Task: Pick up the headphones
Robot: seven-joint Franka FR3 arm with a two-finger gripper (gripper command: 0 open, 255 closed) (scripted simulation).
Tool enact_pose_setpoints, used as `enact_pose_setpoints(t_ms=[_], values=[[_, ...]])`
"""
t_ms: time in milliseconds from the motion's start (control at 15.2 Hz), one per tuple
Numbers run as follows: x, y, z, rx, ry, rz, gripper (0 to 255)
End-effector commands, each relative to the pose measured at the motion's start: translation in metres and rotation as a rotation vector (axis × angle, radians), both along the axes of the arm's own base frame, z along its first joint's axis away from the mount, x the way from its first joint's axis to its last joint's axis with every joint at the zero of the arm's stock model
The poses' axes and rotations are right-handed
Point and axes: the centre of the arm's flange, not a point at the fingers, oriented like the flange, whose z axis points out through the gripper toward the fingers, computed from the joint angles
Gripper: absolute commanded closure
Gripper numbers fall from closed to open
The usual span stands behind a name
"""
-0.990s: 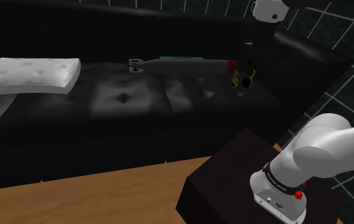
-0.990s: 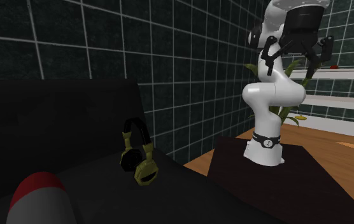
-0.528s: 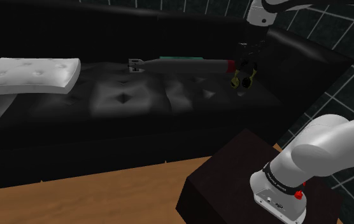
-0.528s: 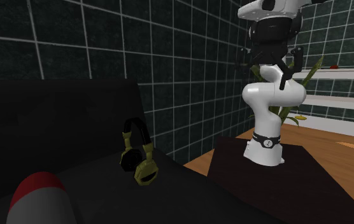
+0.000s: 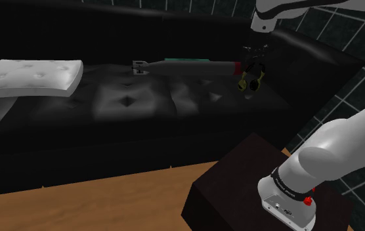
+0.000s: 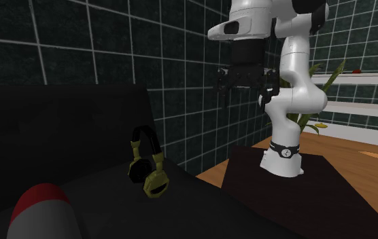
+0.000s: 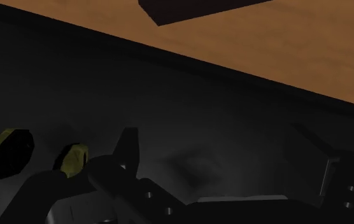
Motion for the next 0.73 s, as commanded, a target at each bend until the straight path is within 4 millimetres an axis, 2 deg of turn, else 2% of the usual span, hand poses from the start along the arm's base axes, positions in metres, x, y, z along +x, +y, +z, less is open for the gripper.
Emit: enact_pose_setpoints(t_ms=[0,660], values=[[0.01,-0.026,-0.011,0.007,0.011,-0.024,0],[0.052,-0.147,-0.071,0.047,0.065,-0.141,0]])
